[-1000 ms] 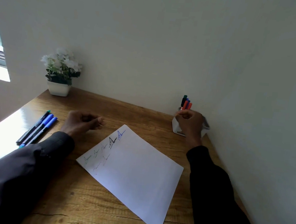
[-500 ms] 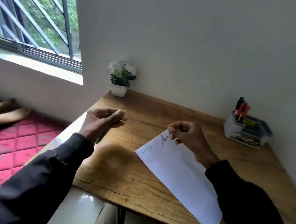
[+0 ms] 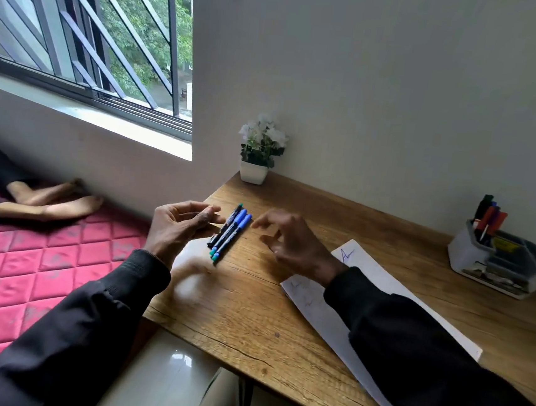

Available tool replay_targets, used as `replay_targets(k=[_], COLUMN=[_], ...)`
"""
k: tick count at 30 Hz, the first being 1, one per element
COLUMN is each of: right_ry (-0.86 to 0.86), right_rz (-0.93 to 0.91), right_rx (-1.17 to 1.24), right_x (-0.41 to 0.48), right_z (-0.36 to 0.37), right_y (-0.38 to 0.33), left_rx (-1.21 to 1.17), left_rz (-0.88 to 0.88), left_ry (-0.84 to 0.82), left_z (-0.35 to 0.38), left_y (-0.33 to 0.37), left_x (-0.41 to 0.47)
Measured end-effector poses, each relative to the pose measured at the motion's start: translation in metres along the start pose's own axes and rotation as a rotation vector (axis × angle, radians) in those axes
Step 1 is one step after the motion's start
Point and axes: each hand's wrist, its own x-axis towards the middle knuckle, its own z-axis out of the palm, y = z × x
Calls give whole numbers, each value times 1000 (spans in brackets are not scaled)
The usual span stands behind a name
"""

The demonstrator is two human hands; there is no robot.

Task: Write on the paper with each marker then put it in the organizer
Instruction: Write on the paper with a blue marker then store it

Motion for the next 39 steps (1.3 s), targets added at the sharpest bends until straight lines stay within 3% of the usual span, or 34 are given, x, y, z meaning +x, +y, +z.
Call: replay_targets(k=[5,18,21,26,30,34,39], right_ry=[-177,-148,-53,150,273,360,390], right_rz=[-41,-47,19,340,374,375,355], right_rx=[-168,-279,-149,394,717,875,840], right_x=[16,15,-1,-32,-58,-77,-92], right_z=[13,4,-6,-40,-51,-54,-58], right_y=[-13,7,18,25,25,23,16], left_rx=[2,9,15,65,111,252,264], left_rz=[-1,-67,-83,-73,-33,26,109], left_ry=[16,-66,-109,-161,-243,-339,-398], left_z=[-10,-5,2,33,67,100,123], left_y=[-3,-12,-17,-19,-22,-25,-24], left_x=[0,-4,-3,1,3,1,-6])
